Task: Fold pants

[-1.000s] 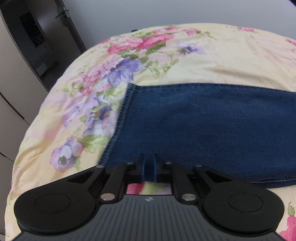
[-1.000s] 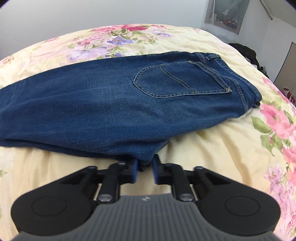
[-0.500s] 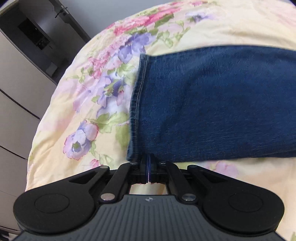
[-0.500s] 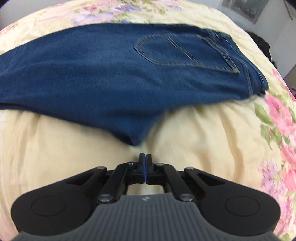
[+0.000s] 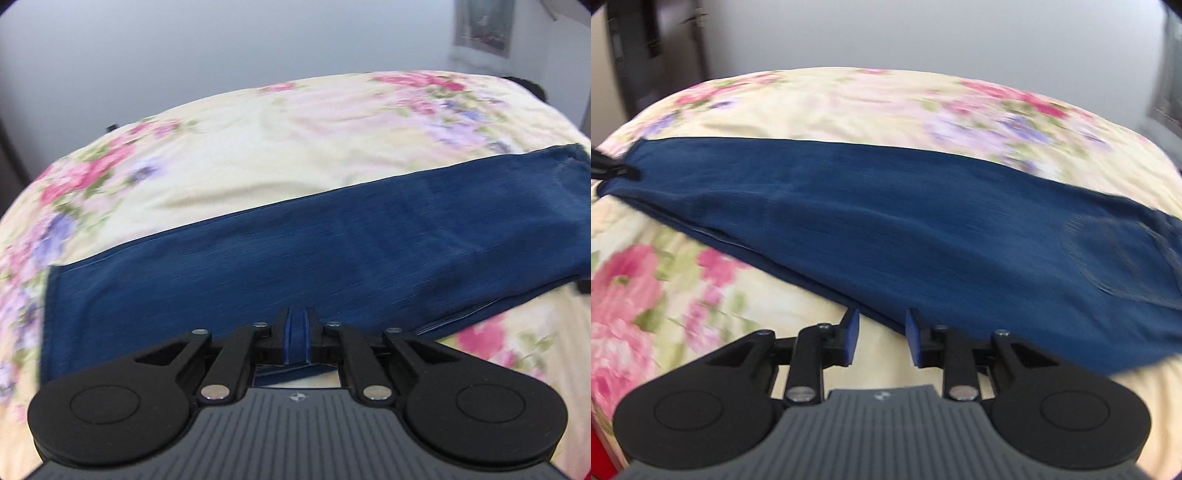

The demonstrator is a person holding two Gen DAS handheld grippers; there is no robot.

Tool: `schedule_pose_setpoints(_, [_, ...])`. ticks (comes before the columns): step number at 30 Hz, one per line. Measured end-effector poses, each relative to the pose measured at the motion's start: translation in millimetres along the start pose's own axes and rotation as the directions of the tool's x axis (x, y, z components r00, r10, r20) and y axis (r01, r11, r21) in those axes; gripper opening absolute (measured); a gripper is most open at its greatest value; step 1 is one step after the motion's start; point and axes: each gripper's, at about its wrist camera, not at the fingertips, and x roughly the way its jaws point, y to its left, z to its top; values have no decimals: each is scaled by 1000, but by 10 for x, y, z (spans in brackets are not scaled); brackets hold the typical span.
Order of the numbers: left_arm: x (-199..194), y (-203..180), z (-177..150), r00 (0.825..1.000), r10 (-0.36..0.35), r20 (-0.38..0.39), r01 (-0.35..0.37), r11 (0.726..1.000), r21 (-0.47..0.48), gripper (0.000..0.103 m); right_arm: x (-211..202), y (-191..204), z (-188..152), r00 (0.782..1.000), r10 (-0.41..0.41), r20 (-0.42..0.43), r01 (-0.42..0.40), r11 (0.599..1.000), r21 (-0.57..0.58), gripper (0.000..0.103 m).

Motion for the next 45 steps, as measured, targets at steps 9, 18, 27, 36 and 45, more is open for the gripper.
schedule_pose_setpoints(9, [360,-240,53,998,-25,-59,26,999,21,11,581,829,380,993,92,74,-75,975,-208,34])
schedule_pose_setpoints(18, [373,-21,-17,997,-48,-67,46,998,-30,11,712,969,374,992,107,66,-85,959,-269,0])
schedule_pose_setpoints(27, [588,-105,-162,987,-10,-162,13,1000,17,11,738,991,133,995,99,6,-91,941,-327,0])
schedule_pose_setpoints(36, [304,-89,-176,983,109,-149,-107,994,16,11,244,499,14,996,92,14,-89,985,-150,3])
schedule_pose_setpoints(45, [175,-432,130,996,13,-83,-20,997,-74,11,-482,-992,-167,994,-108,16,102,975,197,26])
